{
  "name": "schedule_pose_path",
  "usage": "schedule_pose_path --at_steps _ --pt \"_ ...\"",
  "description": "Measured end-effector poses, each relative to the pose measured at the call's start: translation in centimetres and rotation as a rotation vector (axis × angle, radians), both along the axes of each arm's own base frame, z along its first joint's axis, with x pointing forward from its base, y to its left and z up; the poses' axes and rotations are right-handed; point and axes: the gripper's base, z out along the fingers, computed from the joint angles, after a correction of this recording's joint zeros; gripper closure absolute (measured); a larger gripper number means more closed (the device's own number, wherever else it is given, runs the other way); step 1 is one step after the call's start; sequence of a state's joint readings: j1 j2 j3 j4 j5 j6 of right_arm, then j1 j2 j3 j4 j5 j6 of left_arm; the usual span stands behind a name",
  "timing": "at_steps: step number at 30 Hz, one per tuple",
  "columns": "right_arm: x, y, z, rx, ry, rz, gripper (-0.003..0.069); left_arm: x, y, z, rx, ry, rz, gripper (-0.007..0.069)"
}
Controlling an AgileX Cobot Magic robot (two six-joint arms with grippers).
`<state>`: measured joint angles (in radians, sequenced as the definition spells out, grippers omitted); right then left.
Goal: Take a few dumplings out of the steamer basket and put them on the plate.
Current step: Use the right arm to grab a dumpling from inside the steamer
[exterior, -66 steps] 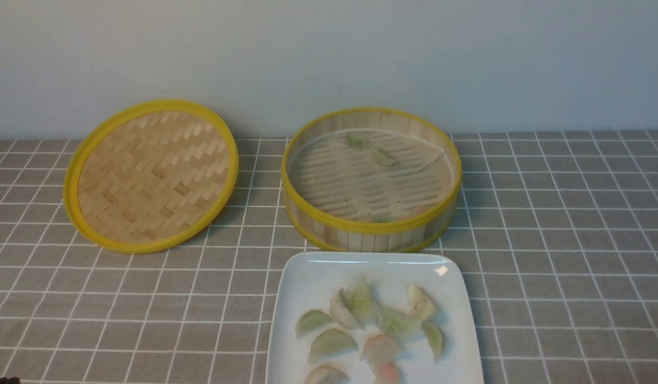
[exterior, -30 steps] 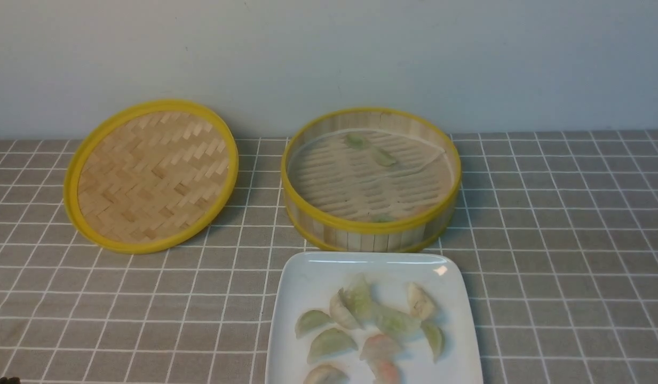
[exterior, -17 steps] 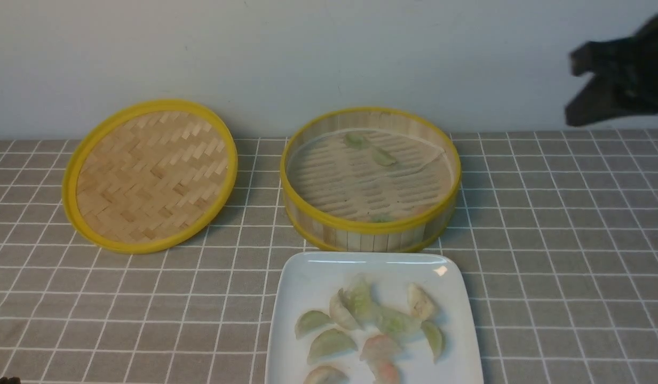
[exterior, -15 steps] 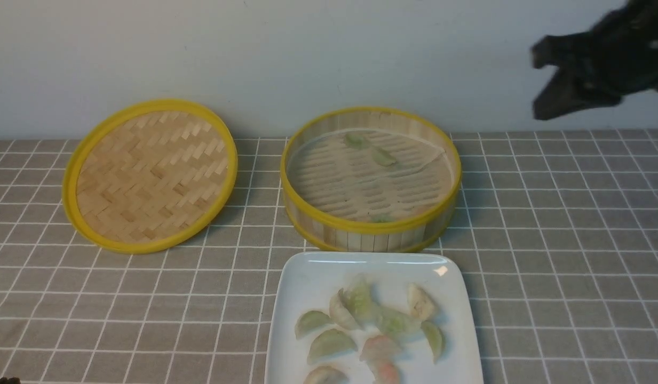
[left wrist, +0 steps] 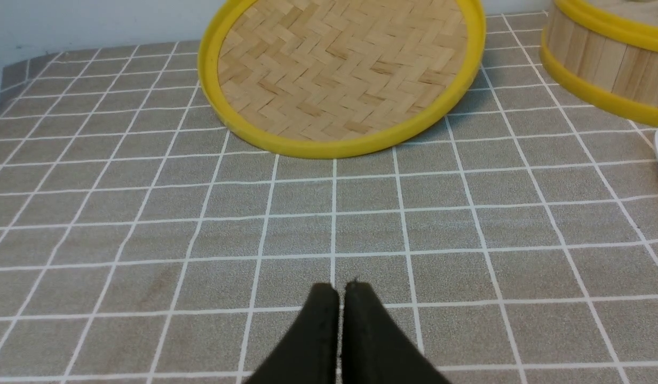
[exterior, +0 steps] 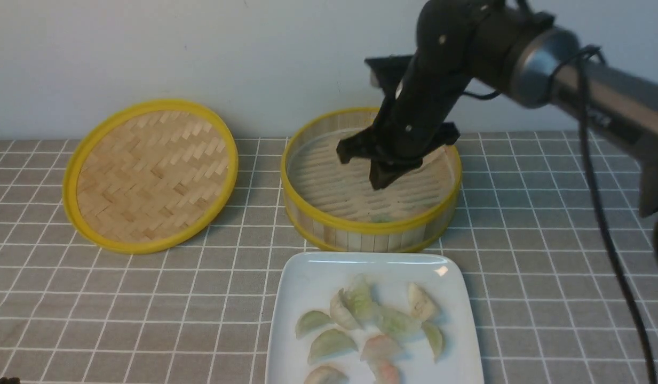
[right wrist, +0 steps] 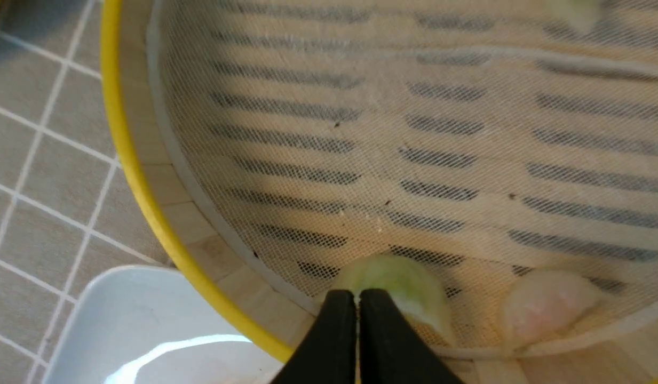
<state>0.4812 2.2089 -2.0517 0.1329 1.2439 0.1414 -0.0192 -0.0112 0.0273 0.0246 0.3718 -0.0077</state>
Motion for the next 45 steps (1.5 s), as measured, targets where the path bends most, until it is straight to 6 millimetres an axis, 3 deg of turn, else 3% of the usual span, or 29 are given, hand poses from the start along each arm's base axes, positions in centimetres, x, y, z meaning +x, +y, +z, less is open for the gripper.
schedule_pose_path --at_steps 5,10,15,18,25,29,37,40,45 --pt "-0.5 1.3 -0.8 -0.073 -0.024 0.051 0.0548 0.0 0.0 0.0 0.000 0.000 0.000 0.0629" --pt "-0.1 1.0 -1.3 -0.146 -0.053 0.054 0.0349 0.0 0.0 0.0 0.000 0.000 0.000 0.0629" --pt "0.2 1.3 -3.5 -0.141 0.003 -0.010 0.0172 0.0 0.0 0.0 0.000 0.000 0.000 0.0629" --pt "0.3 1.4 -3.9 -0.130 0.019 -0.025 0.0130 0.0 0.0 0.0 0.000 0.000 0.000 0.0629" --pt "0.5 1.7 -5.3 -0.119 0.039 -0.039 0.0119 0.0 0.0 0.0 0.000 0.000 0.000 0.0629" --pt "0.7 1.9 -6.1 -0.104 0.056 -0.050 0.0158 0.0 0.0 0.0 0.000 0.000 0.000 0.0629" --pt "0.8 2.0 -6.3 -0.086 0.055 -0.054 0.0595 0.0 0.0 0.0 0.000 0.000 0.000 0.0629" --pt "0.6 1.9 -5.4 -0.079 0.052 -0.051 0.0655 0.0 0.0 0.0 0.000 0.000 0.000 0.0629" --pt "-0.2 1.4 -1.5 -0.055 -0.004 -0.050 0.0671 0.0 0.0 0.0 0.000 0.001 0.000 0.0629"
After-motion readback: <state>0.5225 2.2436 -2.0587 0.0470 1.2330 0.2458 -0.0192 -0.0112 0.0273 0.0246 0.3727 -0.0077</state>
